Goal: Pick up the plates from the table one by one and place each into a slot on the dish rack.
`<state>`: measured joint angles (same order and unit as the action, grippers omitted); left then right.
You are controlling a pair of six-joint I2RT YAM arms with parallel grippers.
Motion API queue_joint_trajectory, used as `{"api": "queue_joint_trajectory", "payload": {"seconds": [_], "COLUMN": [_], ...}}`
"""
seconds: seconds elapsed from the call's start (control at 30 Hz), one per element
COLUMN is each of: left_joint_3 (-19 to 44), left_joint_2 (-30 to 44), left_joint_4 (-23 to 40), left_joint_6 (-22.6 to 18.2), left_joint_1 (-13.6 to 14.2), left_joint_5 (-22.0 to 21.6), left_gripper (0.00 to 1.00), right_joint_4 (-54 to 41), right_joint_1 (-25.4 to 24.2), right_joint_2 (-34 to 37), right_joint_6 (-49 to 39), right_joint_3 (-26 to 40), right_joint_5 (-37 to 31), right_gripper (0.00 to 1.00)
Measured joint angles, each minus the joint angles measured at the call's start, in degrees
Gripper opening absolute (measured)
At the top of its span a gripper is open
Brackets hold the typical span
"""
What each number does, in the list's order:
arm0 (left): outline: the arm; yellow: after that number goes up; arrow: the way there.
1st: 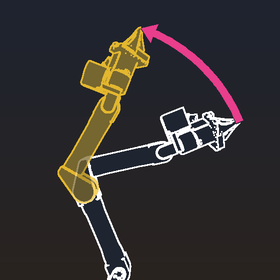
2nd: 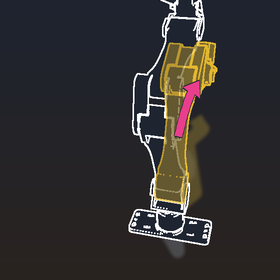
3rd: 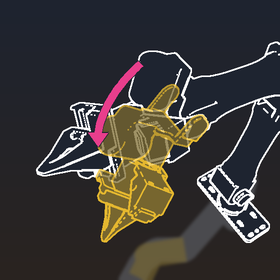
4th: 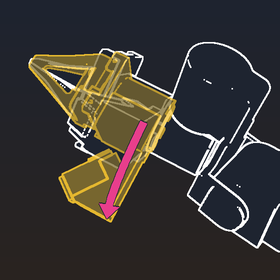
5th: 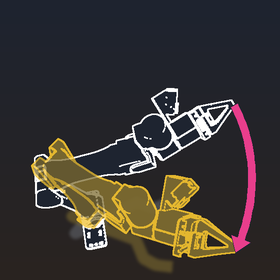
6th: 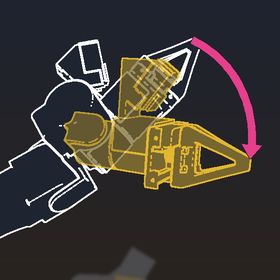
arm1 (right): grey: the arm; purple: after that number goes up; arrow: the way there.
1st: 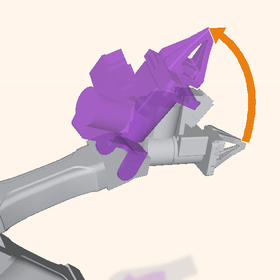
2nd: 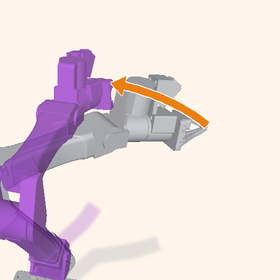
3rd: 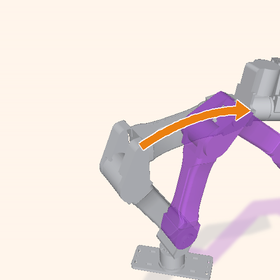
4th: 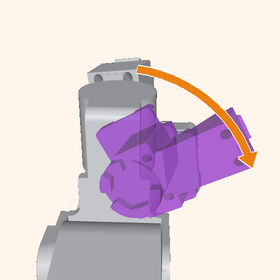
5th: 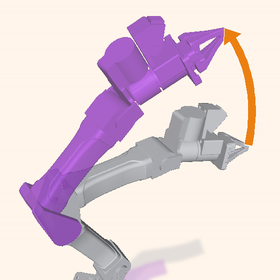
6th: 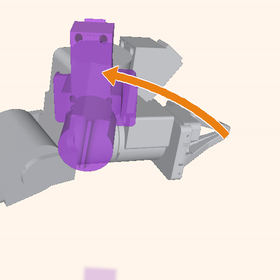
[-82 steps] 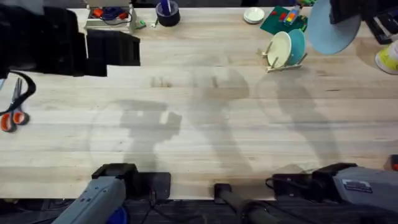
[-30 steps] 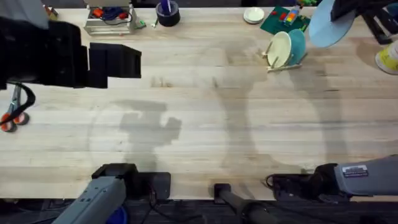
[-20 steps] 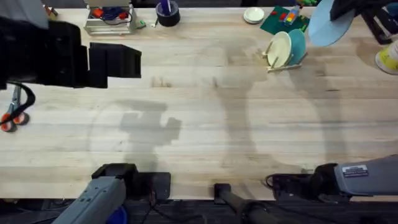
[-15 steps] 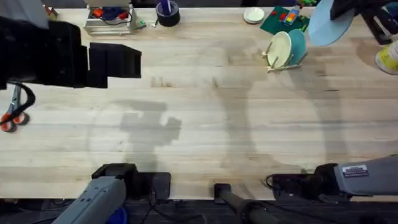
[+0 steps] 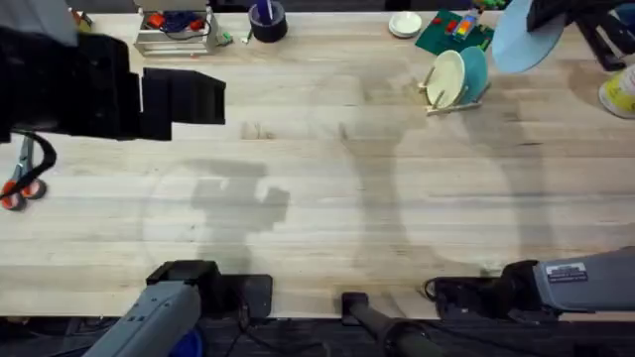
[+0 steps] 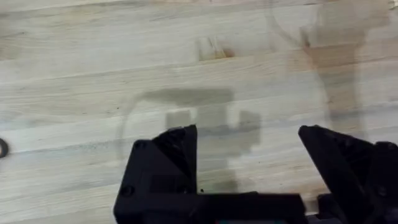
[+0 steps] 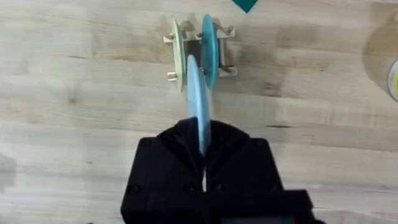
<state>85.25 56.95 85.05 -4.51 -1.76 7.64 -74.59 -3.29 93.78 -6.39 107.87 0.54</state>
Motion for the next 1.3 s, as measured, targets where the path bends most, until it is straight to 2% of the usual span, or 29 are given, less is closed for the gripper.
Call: {"api": "queue_joint_trajectory", "payload": {"seconds": [0.27, 0.47, 0.97, 1.3], "left_joint_3": [0.0, 0.0, 0.0, 0.0], "left_joint_2": [0.0, 0.0, 0.0, 0.0], "left_joint_4": [0.0, 0.0, 0.0, 0.0], "left_joint_6": [0.0, 0.0, 0.0, 0.0], "left_joint_1": [0.0, 0.0, 0.0, 0.0], "left_joint_5": [0.0, 0.0, 0.0, 0.0], "left_gripper": [0.993, 0.994, 0.994, 0.993], "right_joint_4": [0.0, 1.4, 4.9, 5.3], "right_joint_1": [0.0, 0.0, 0.0, -0.2], "right_joint_2": [0.4, 4.3, 4.6, 7.8], "right_joint_6": [0.0, 0.0, -0.9, -1.6], "right_joint_3": [0.0, 0.0, 0.0, 0.0], "right_joint_5": [0.1, 0.4, 0.4, 1.7], "right_gripper": [0.032, 0.031, 0.031, 0.030]}}
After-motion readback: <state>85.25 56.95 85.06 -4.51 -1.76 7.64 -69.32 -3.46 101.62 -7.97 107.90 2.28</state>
